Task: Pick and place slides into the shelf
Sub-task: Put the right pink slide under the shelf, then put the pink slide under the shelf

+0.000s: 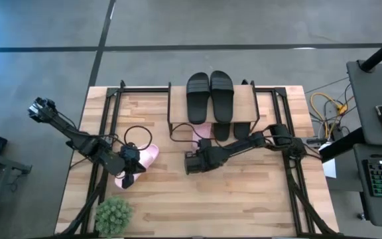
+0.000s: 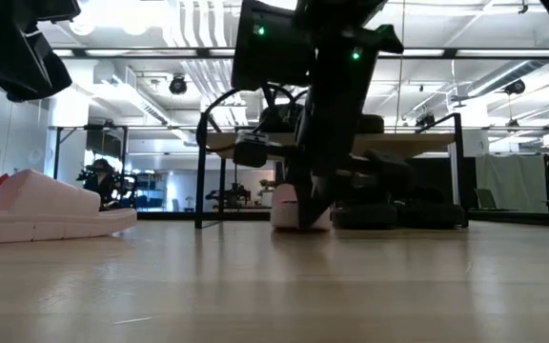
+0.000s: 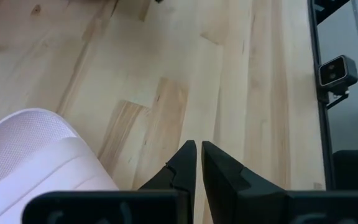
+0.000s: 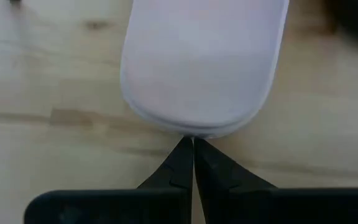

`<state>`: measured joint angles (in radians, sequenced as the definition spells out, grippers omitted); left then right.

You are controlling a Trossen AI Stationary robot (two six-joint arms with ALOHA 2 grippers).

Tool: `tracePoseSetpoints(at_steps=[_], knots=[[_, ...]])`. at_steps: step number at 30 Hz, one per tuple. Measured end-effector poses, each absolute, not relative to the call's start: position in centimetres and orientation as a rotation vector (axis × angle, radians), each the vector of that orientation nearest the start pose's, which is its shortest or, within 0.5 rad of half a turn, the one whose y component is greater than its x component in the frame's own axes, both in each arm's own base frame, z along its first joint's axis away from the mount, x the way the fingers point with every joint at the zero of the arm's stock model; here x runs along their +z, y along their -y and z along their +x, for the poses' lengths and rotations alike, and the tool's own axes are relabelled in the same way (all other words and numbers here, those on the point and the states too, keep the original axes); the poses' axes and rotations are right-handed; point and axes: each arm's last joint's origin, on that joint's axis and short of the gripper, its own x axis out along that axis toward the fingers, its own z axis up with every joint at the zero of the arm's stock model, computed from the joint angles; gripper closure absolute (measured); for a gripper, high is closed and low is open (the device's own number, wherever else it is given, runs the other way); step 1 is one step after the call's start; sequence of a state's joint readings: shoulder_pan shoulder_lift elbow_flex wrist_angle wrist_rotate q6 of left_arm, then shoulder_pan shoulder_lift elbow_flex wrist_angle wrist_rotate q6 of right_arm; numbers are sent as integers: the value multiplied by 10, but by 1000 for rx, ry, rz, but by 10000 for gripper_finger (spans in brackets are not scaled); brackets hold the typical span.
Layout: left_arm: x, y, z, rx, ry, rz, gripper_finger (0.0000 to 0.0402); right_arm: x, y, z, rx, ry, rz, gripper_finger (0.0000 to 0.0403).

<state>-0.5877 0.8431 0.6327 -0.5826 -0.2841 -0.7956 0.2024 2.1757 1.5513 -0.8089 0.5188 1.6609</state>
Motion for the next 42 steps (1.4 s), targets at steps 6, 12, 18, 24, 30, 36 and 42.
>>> tracePoseSetpoints(at_steps=[6, 12, 18, 24, 30, 36, 42], knots=[[240, 84, 140, 13, -783, -417, 391, 135, -55, 411, -1245, -714, 837, 394], [241, 83, 140, 3, -777, -398, 391, 138, -44, 411, -1259, -723, 798, 394], [239, 84, 141, -1, -783, -368, 391, 166, -60, 420, -1120, -738, 749, 394], [238, 84, 141, -4, -786, -353, 391, 199, -100, 426, -846, -837, 645, 394], [238, 87, 146, -73, -789, -186, 391, 236, -152, 419, -621, -848, 540, 394], [239, 87, 145, -119, -941, 105, 391, 264, -180, 409, -591, -803, 554, 394], [240, 82, 138, -71, -1235, 345, 391, 272, -191, 390, -697, -815, 545, 394]])
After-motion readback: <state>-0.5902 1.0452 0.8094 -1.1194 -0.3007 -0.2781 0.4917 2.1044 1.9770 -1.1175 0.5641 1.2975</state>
